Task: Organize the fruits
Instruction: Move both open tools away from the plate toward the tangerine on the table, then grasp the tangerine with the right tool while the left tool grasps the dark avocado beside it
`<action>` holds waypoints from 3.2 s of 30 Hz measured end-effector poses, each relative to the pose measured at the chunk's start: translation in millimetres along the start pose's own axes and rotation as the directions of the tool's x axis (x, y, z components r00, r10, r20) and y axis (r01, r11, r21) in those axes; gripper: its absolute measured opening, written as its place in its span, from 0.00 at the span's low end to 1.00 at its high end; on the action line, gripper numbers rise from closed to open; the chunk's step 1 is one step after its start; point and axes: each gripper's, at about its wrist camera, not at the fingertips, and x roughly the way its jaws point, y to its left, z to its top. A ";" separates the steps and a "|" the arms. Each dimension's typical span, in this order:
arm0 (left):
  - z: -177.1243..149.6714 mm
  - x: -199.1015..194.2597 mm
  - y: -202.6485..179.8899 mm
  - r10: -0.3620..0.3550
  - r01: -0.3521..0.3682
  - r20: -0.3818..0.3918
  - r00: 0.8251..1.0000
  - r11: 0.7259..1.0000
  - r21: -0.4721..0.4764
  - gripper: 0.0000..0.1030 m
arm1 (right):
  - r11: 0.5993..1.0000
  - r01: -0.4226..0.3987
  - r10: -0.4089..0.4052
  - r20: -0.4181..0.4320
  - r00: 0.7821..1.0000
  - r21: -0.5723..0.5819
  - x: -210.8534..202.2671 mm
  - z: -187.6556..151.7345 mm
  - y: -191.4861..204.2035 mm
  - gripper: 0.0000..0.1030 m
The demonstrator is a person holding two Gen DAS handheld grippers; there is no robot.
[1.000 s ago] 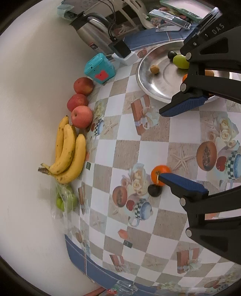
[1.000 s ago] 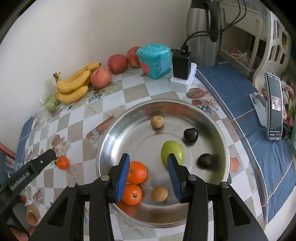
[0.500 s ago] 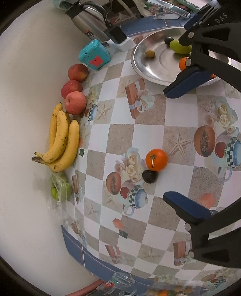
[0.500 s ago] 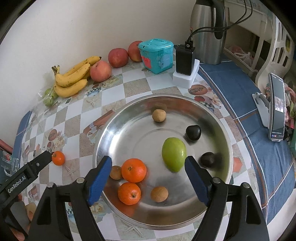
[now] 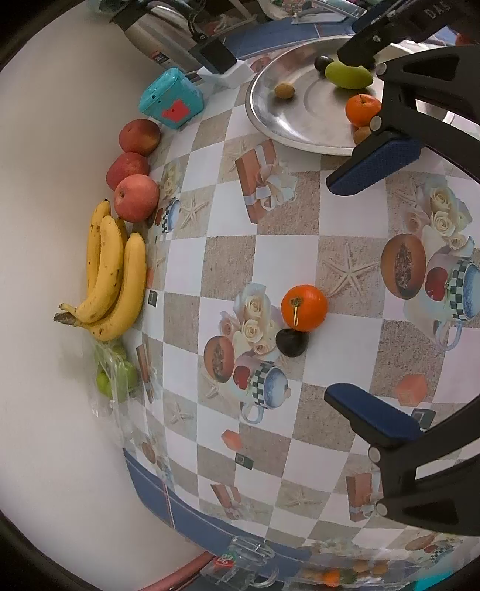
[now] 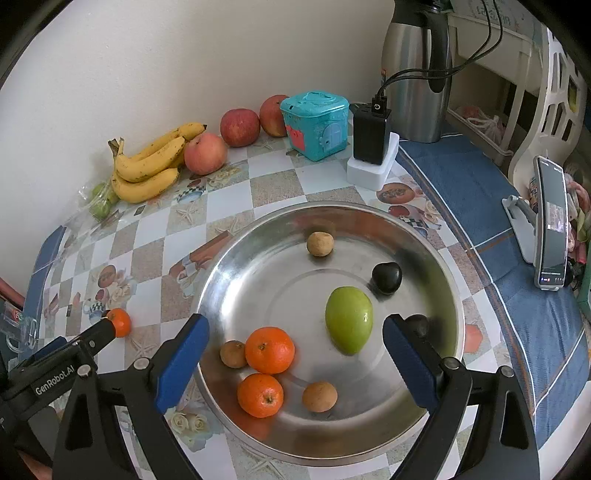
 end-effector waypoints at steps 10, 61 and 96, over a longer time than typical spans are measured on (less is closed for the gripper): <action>1.9 -0.3 7.2 0.006 -0.006 -0.005 1.000 1.000 -0.003 1.00 | 1.000 -0.005 0.005 0.004 1.000 -0.011 0.8 -0.8 2.9 0.92; 11.0 23.6 138.7 0.165 -0.177 -0.072 0.984 0.961 -0.213 1.00 | 0.934 -0.316 0.288 -0.170 0.943 -0.170 57.3 -23.3 133.9 0.92; 20.9 61.8 148.0 0.054 -0.084 -0.105 0.993 0.949 -0.303 1.00 | 0.869 -0.442 0.391 -0.238 0.889 -0.222 96.8 -24.3 178.3 0.38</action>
